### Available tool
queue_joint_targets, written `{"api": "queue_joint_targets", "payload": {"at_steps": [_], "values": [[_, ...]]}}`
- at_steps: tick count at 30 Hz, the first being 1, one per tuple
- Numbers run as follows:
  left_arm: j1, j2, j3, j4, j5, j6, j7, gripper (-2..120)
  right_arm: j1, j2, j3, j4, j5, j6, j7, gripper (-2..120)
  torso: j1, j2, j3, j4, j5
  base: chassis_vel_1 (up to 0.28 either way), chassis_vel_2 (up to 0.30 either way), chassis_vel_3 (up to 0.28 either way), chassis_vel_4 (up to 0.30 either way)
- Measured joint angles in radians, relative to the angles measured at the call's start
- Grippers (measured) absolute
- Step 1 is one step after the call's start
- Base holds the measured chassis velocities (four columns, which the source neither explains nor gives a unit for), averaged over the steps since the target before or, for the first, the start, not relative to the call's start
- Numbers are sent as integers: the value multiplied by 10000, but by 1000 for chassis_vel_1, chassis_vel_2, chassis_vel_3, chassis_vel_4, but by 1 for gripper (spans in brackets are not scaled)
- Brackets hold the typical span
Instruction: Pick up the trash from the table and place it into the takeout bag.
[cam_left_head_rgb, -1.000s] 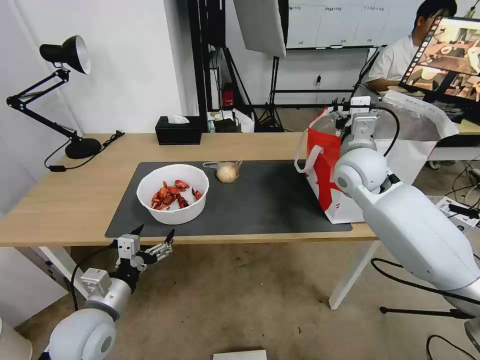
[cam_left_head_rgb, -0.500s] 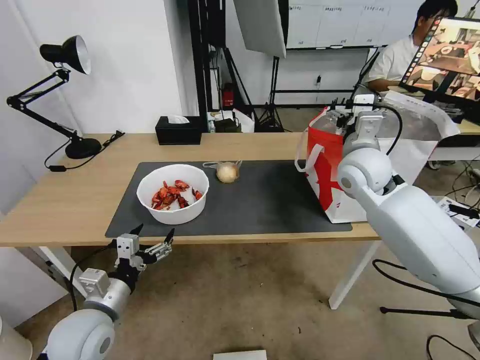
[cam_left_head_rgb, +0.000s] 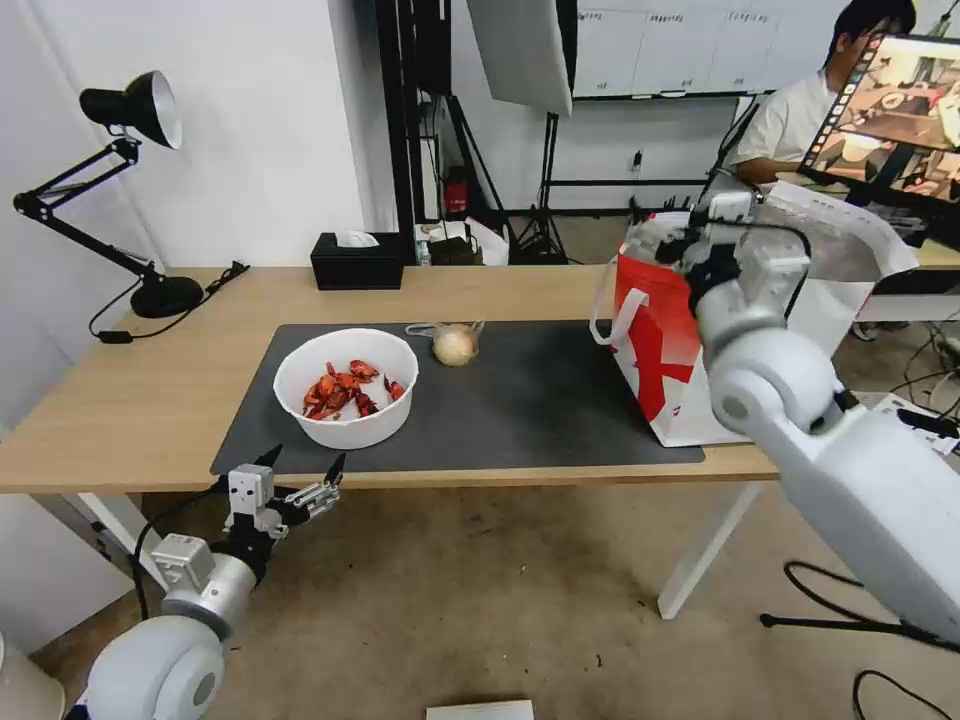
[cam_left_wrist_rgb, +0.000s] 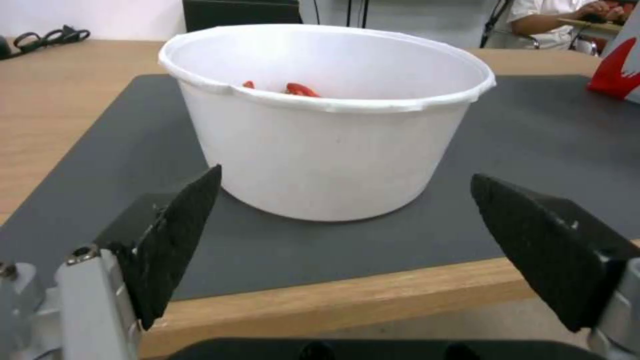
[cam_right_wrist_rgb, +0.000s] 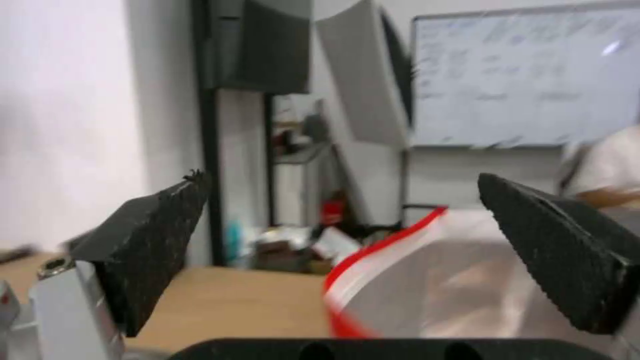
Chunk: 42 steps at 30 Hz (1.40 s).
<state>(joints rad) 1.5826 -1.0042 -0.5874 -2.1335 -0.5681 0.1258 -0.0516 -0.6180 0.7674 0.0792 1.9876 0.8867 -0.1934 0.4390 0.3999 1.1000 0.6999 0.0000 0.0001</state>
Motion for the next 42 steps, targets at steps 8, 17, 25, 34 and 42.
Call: {"api": "queue_joint_targets", "payload": {"at_steps": [8,17,25,34,42], "values": [[12,22,-50,-41,2,0,5,100,-2376,-570,1396,1034,1114,548,-1982,100,0,0,0,-2,0,0,0,0,0],[433,-123,-287,-166,84,102,-10,100,-4157,-603,2066,1715,873,750,-3179,100,0,0,0,1,-2,0,0,0,0],[882,-397,-441,-352,189,31,78,100,-6384,-51,2358,1643,-288,1428,-3973,100,0,0,0,0,-1,0,0,0,0],[1315,-586,-648,-425,254,74,142,100,-8021,1076,2283,1069,-2151,2369,-4285,100,0,0,0,1,-3,0,0,0,0],[1659,-924,-661,-438,531,-8,181,100,-9166,1897,2169,702,-3275,2933,-4394,100,-1,1,0,-1,-2,0,0,0,0]]}}
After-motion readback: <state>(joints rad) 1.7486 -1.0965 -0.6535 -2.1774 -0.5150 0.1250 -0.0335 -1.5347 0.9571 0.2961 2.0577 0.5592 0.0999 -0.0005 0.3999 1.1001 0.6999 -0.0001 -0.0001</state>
